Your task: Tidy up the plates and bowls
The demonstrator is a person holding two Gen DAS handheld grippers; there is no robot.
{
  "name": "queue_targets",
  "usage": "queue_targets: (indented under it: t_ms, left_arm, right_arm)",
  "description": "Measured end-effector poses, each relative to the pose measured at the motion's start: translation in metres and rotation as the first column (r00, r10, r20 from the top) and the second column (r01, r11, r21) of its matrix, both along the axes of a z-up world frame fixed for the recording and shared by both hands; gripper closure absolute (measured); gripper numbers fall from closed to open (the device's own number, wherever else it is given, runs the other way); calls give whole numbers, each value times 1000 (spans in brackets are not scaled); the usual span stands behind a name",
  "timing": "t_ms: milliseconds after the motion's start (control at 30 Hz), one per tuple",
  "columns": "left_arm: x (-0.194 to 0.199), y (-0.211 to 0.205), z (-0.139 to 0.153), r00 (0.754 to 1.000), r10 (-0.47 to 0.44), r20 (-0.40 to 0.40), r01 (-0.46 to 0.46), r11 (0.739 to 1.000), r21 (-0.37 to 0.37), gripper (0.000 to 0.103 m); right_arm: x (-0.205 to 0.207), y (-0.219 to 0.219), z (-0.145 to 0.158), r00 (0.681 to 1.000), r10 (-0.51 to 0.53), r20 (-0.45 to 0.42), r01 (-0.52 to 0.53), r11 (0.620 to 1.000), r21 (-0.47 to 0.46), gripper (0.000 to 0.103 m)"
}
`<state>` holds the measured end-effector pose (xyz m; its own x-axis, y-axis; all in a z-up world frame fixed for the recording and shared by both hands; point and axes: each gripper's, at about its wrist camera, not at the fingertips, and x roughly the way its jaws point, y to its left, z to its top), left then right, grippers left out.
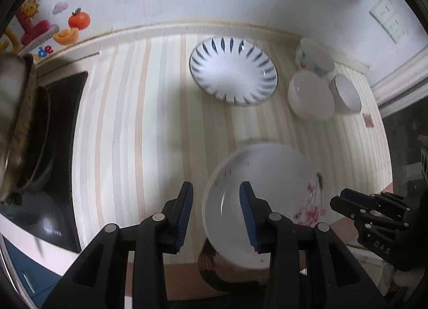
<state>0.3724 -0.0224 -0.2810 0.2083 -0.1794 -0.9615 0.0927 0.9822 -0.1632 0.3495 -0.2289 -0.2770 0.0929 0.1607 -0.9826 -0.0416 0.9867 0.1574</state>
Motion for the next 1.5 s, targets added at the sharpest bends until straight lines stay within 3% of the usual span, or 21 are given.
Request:
queue_targets:
  t_ms: [200, 333, 533, 700, 933, 1000, 1067, 1500]
  left_arm:
    - [62, 18, -3, 996, 81, 40, -81, 997, -11, 69]
    - [115, 34, -32, 989, 145, -1, -145, 989, -35, 69]
    - [174, 35, -90, 981, 162, -109, -170, 984, -62, 69]
    - [196, 26, -122, 973, 143, -181, -159, 984, -78, 69]
    - [208, 16, -143, 969, 123, -212, -141, 987, -72, 70]
    - [210, 14, -145, 973, 111, -202, -126, 990, -62, 77]
    - [211, 11, -146, 974, 107, -198, -120, 991, -53, 80]
    - [208, 3, -141, 976, 128, -174, -134, 991, -27, 80]
  right_arm:
    - [65, 8, 20, 997, 17, 76, -22, 998, 59, 61]
    - [126, 8, 16, 990, 18, 138, -27, 998, 58, 60]
    - [231, 1, -31, 993, -1, 115, -5, 999, 45, 60]
    - [282, -8, -75, 999, -15, 37, 15, 1000, 6, 60]
    - [301, -18, -107, 1000, -15, -21, 16, 999, 38, 65]
    - [305, -18, -113, 999, -11, -32, 13, 999, 45, 79]
    - [306, -16, -116, 999, -1, -35, 3, 999, 49, 86]
    - [302, -8, -121, 999, 41, -12, -41, 999, 30, 87]
